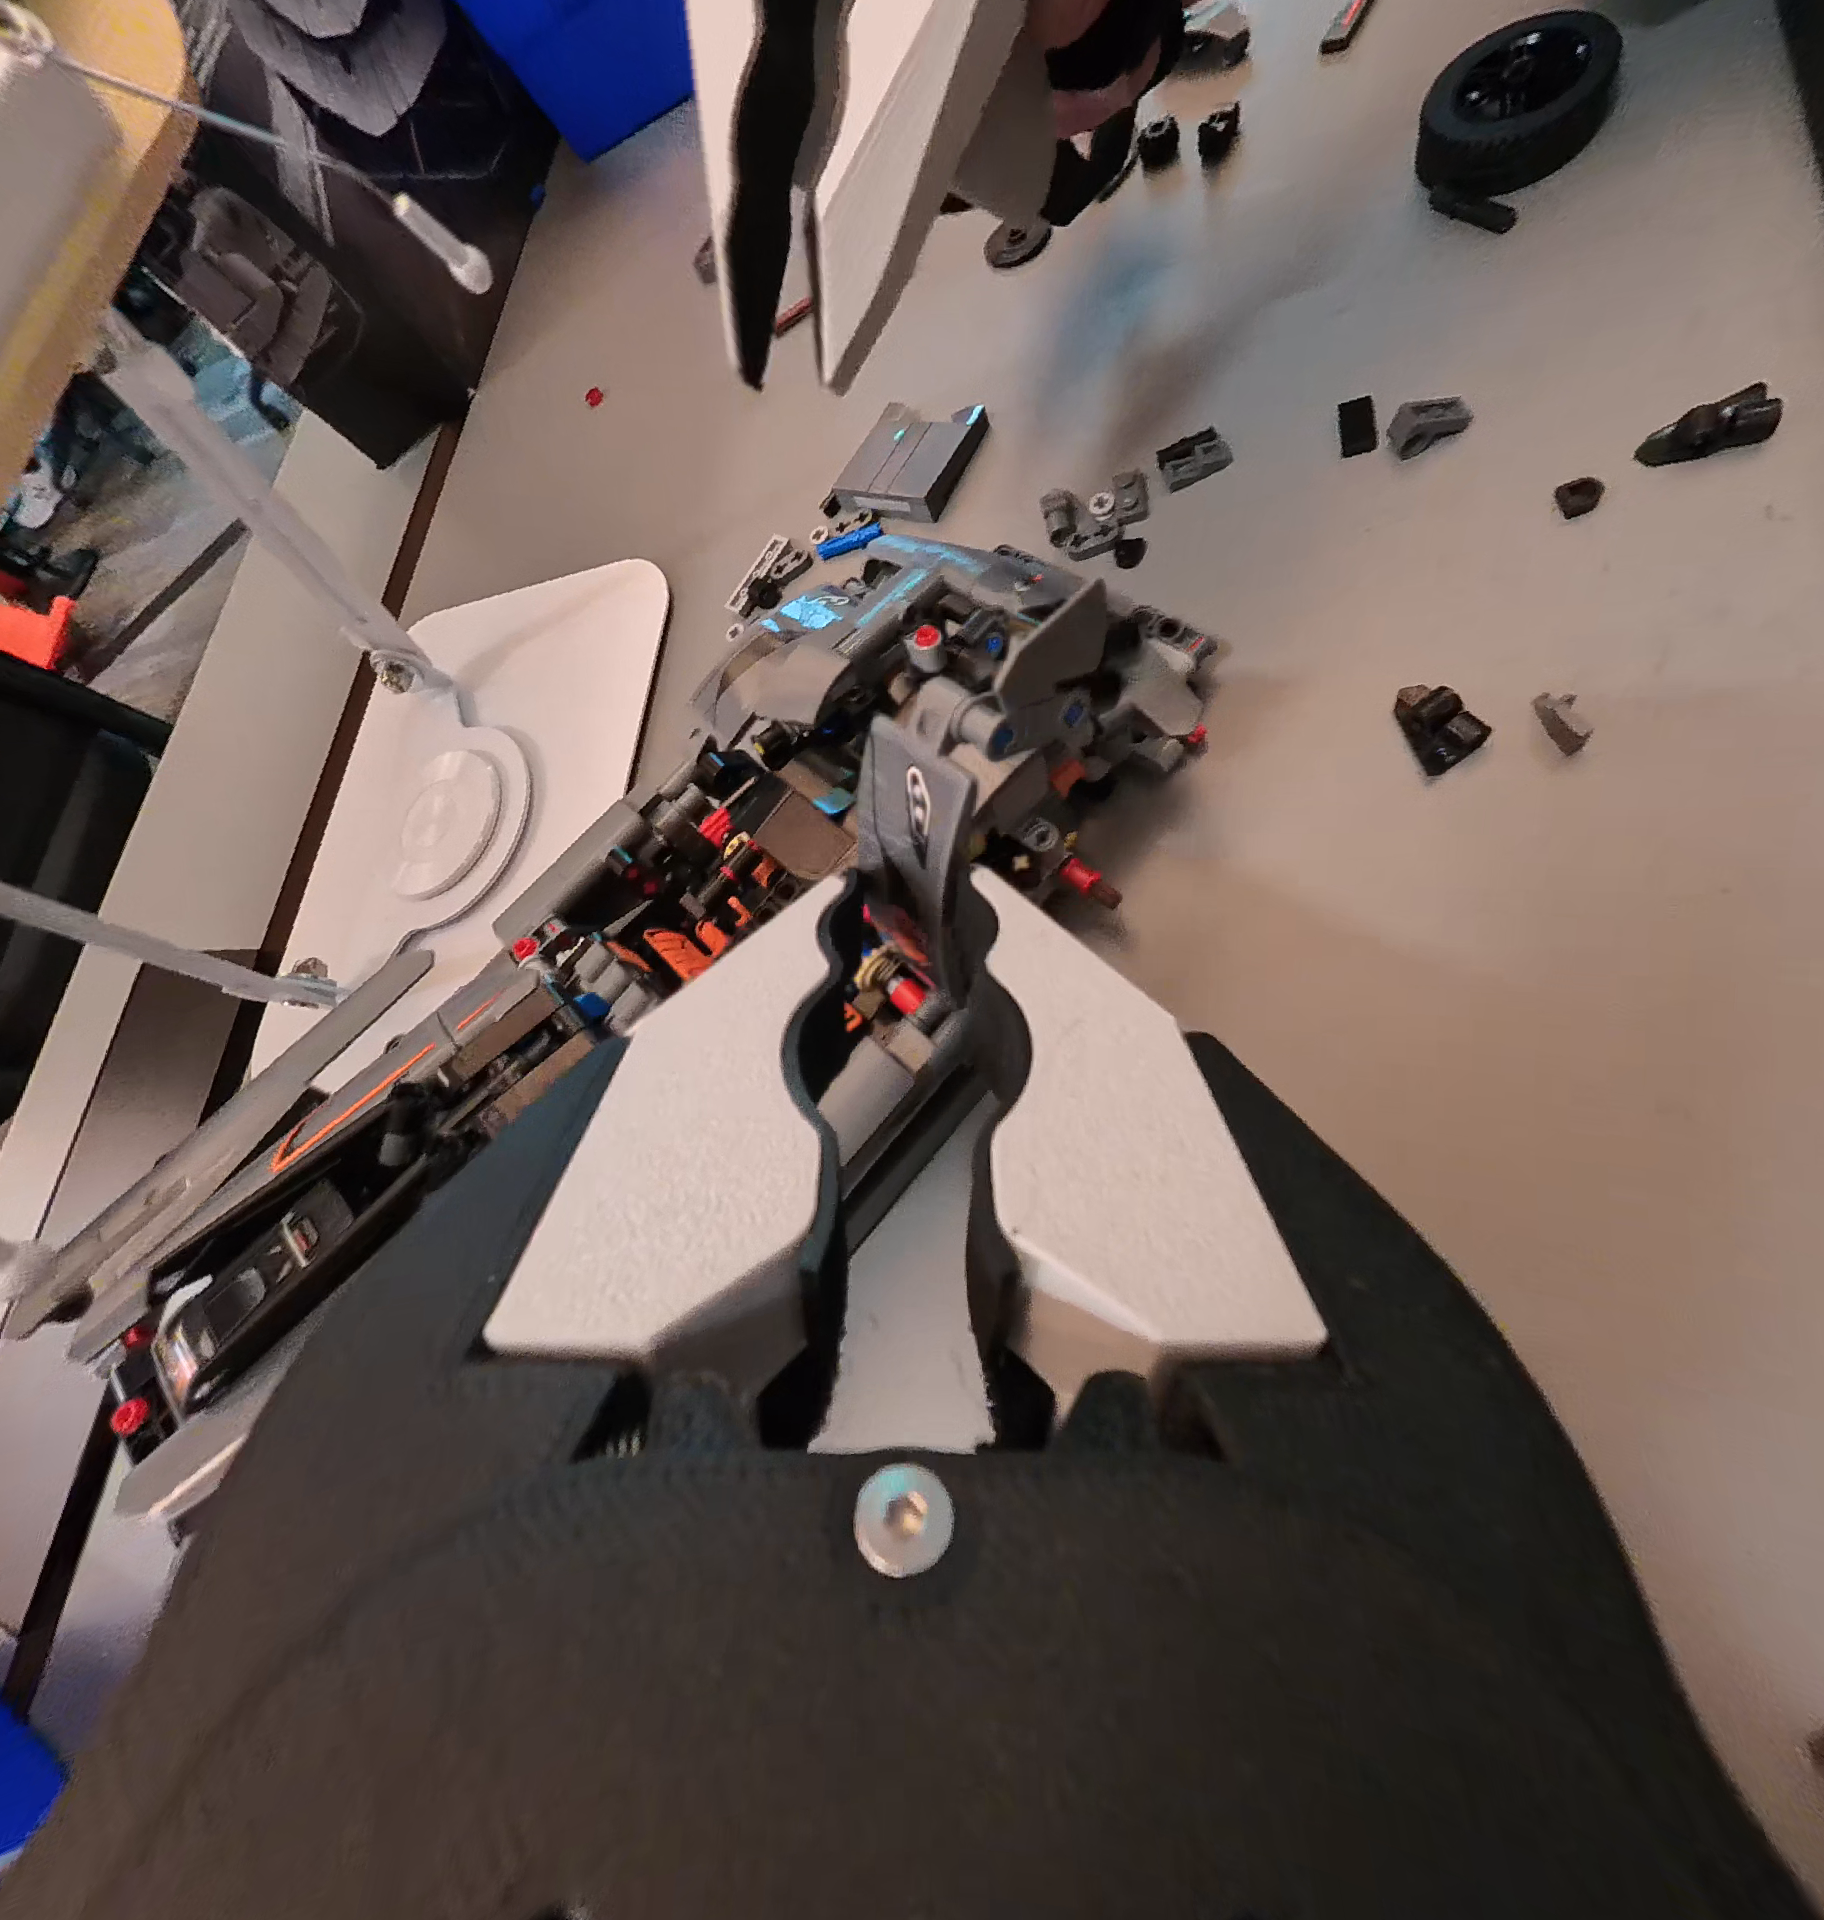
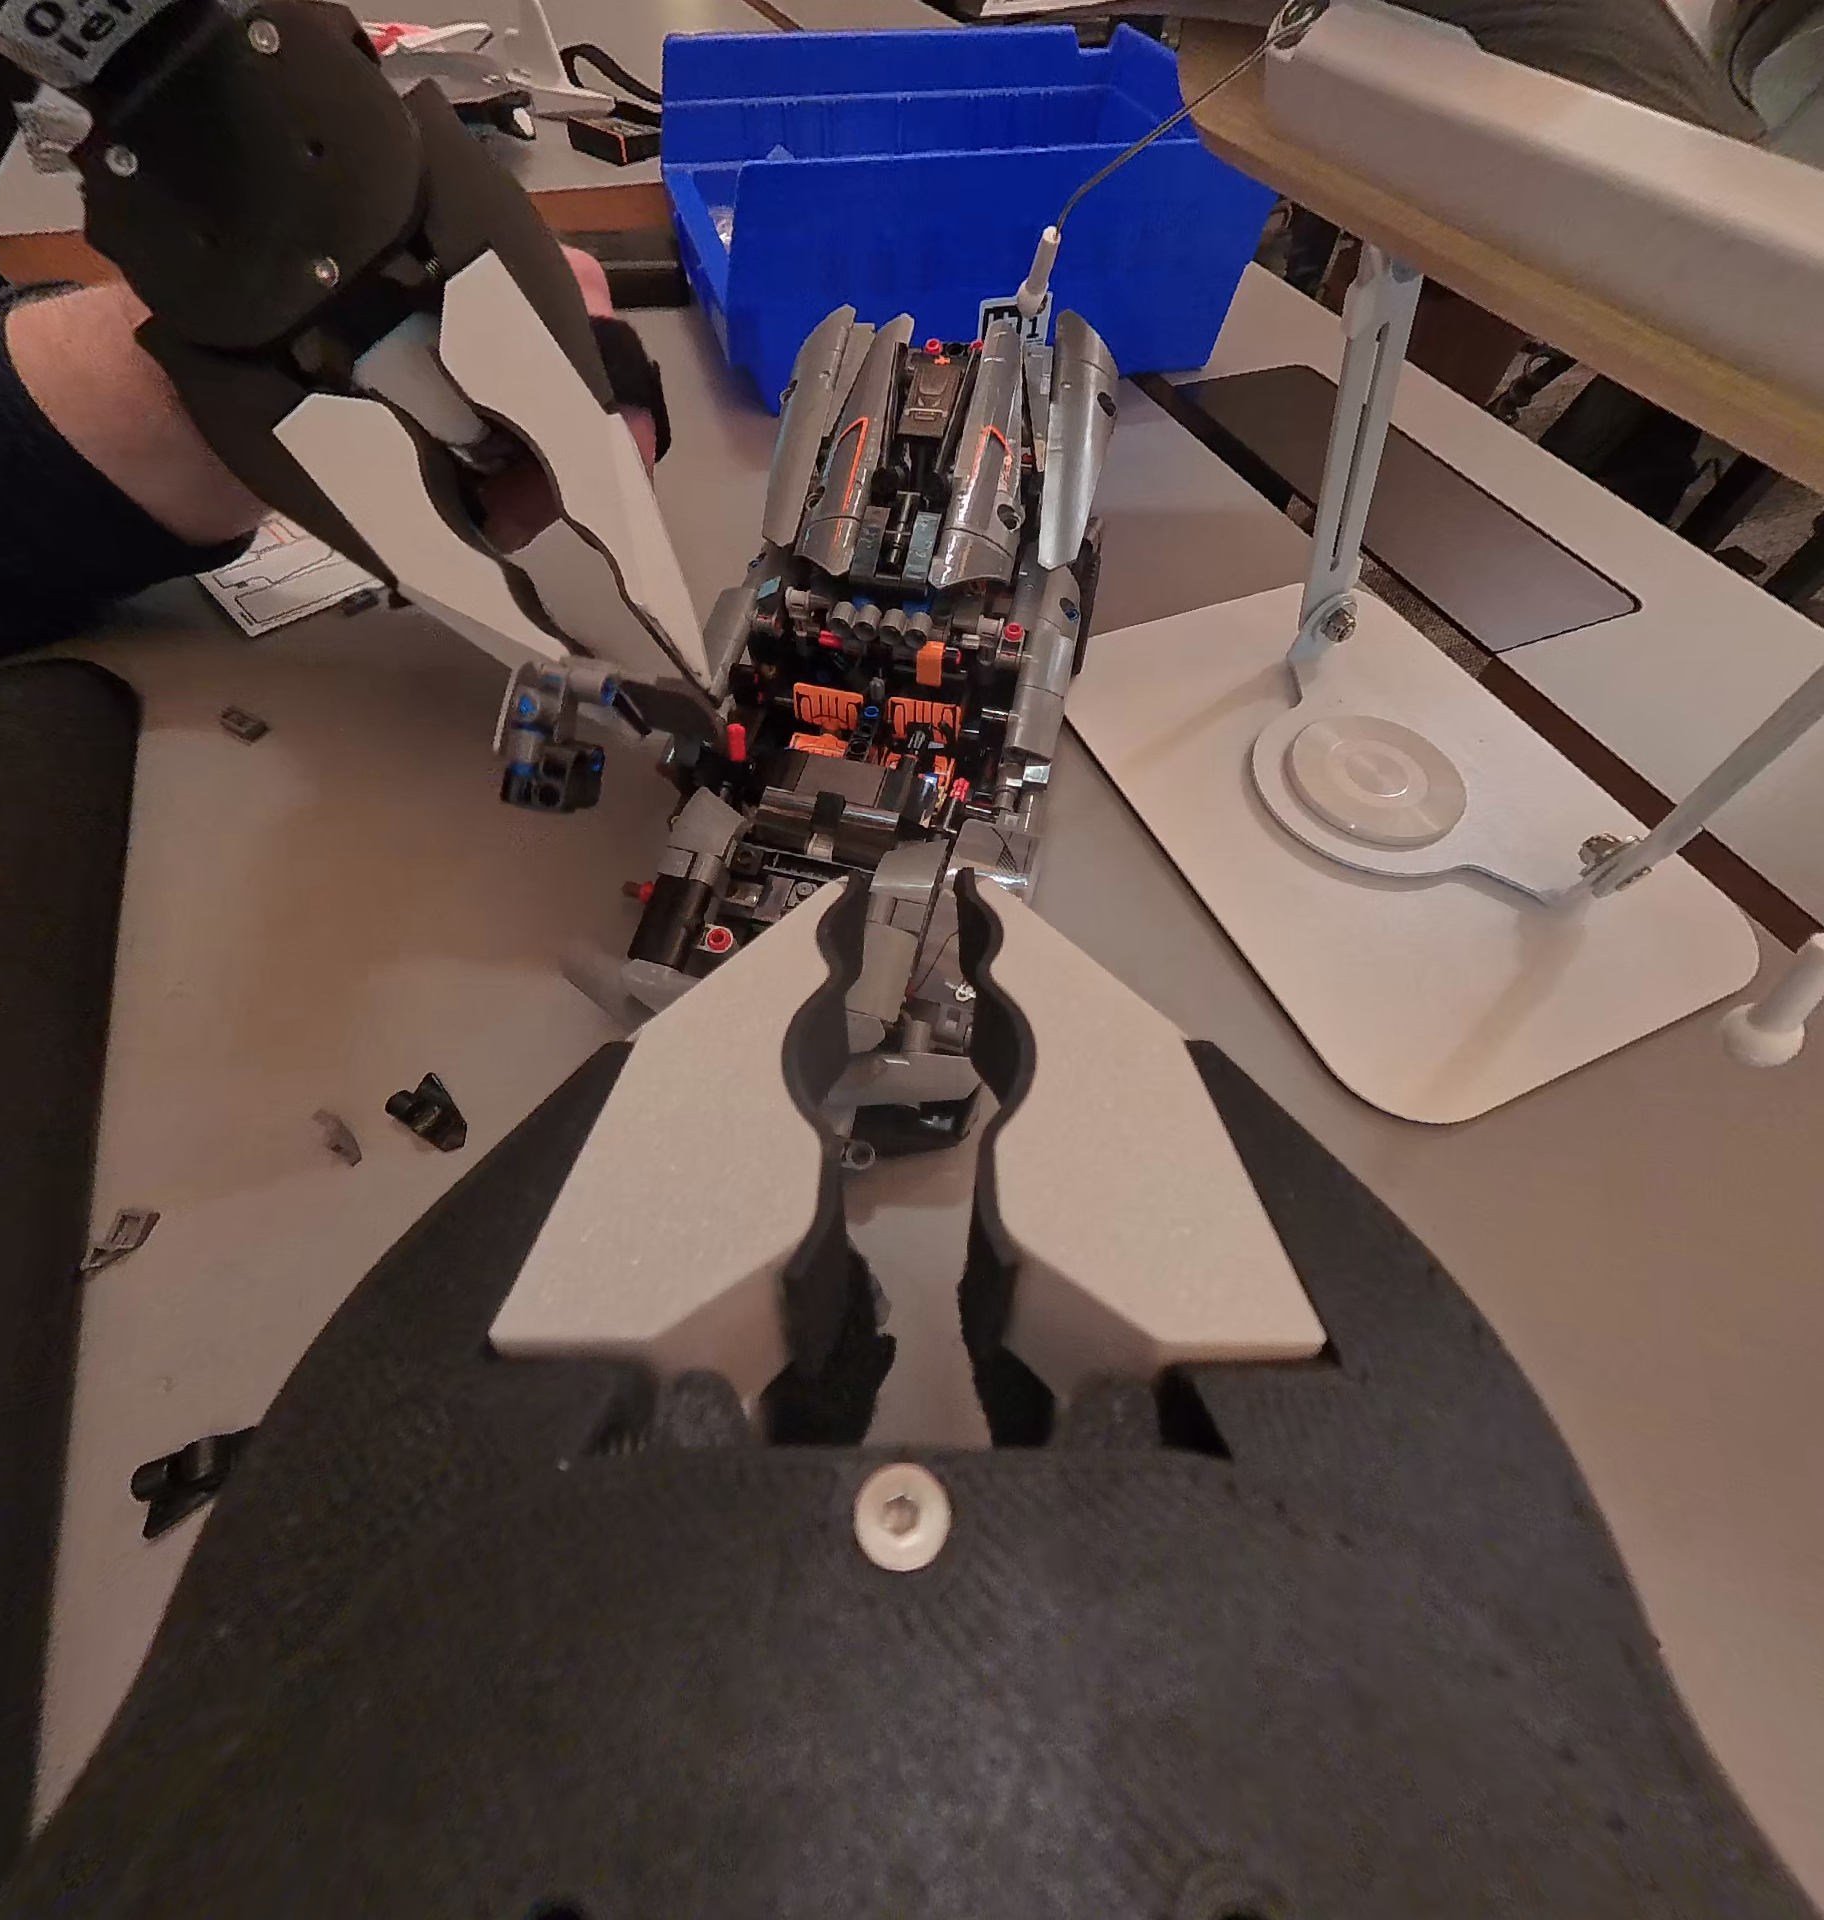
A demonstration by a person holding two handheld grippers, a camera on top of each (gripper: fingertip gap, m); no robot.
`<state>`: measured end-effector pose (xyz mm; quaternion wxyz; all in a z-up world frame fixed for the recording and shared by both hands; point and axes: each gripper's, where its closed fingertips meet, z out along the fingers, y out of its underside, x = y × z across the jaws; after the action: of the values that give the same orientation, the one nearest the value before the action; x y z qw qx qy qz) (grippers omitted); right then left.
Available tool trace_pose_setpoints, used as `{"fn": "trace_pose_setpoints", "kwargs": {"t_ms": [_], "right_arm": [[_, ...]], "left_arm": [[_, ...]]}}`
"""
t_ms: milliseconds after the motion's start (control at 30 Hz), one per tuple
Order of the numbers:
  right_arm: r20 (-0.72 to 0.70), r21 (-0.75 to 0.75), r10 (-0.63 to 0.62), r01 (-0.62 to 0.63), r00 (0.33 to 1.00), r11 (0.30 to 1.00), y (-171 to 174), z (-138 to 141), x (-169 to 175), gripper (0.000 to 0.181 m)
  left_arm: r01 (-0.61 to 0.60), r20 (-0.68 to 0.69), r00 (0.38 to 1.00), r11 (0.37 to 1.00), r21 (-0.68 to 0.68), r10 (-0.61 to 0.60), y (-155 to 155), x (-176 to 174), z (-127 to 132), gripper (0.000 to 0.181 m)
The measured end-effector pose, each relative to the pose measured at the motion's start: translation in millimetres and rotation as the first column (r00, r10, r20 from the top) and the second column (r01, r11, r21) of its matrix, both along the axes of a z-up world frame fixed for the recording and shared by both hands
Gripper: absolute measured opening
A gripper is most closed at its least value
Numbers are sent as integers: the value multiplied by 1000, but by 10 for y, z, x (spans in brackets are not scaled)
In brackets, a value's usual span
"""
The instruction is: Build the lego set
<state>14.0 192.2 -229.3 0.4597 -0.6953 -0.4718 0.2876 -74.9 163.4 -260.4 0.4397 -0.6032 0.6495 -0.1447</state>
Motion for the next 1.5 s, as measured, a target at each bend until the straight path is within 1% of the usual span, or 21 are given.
{"fn": "trace_pose_setpoints", "kwargs": {"t_ms": [200, 367, 500, 567, 633, 700, 733, 800, 833, 867, 933, 1000, 1033, 1067, 1100, 1167, 1233, 1433, 1500], "right_arm": [[3, 2, 4, -4, 1000, 1000, -8, -2, -12, 15], [-5, 3, 0, 0, 1000, 1000, 0, 10, -11, 15], [-30, 16, -19, 19, 999, 1000, 37, 59, 3, 18], [-65, 70, -68, 73, 996, 995, 124, 168, 68, 24], [-129, 157, -181, 200, 975, 967, 328, 393, 217, 32], [-190, 218, -306, 344, 933, 913, 592, 708, 402, 47], [-220, 243, -344, 393, 913, 887, 710, 901, 475, 52], [-270, 270, -418, 485, 867, 832, 1010, 1272, 631, 55], [-288, 265, -456, 528, 842, 807, 1202, 1412, 717, 58], [-301, 243, -490, 563, 818, 790, 1409, 1503, 799, 67], [-290, 183, -547, 607, 785, 773, 1811, 1557, 933, 81], [-246, 194, -607, 652, 755, 733, 2154, 1536, 1067, 91], [-208, 176, -627, 659, 751, 731, 2276, 1471, 1088, 97], [-179, 156, -626, 650, 759, 744, 2344, 1416, 1066, 98], [-163, 152, -622, 643, 766, 751, 2382, 1383, 1041, 94], [-135, 173, -626, 640, 768, 748, 2416, 1342, 1019, 89], [-133, 194, -636, 650, 760, 735, 2423, 1346, 1037, 86], [-133, 241, -656, 666, 743, 706, 2375, 1372, 1098, 70], [-131, 258, -658, 666, 742, 700, 2351, 1386, 1125, 59]], "left_arm": [[-22, 1, 1000, 1000, -19, 22, 52, -58, -19, 13], [-38, -66, 997, 999, -28, 36, 55, -103, -107, 17], [-33, -8, 999, 997, -66, 32, 54, -145, -13, 23], [-31, 56, 998, 997, -77, 36, 68, -164, 101, 27], [-42, 90, 995, 995, -86, 50, 97, -185, 147, 31], [-51, 97, 994, 996, -75, 59, 121, -183, 155, 32], [-54, 99, 993, 996, -71, 61, 126, -179, 162, 33], [-55, 94, 994, 997, -63, 61, 124, -183, 162, 32], [-56, 95, 994, 996, -62, 62, 125, -185, 163, 32], [-55, 99, 993, 996, -66, 62, 124, -182, 162, 32], [-51, 105, 993, 996, -72, 59, 121, -174, 156, 31], [-50, 108, 992, 996, -77, 58, 120, -171, 153, 31], [-50, 108, 992, 995, -82, 58, 117, -170, 150, 31], [-51, 105, 993, 995, -85, 60, 116, -170, 151, 31], [-53, 100, 993, 995, -82, 61, 114, -170, 153, 31], [-50, 94, 994, 996, -74, 57, 106, -164, 154, 30], [-48, 94, 994, 996, -76, 55, 104, -160, 150, 29], [-50, 106, 993, 995, -90, 60, 120, -173, 146, 31], [-51, 104, 993, 995, -88, 60, 123, -179, 144, 31]]}}
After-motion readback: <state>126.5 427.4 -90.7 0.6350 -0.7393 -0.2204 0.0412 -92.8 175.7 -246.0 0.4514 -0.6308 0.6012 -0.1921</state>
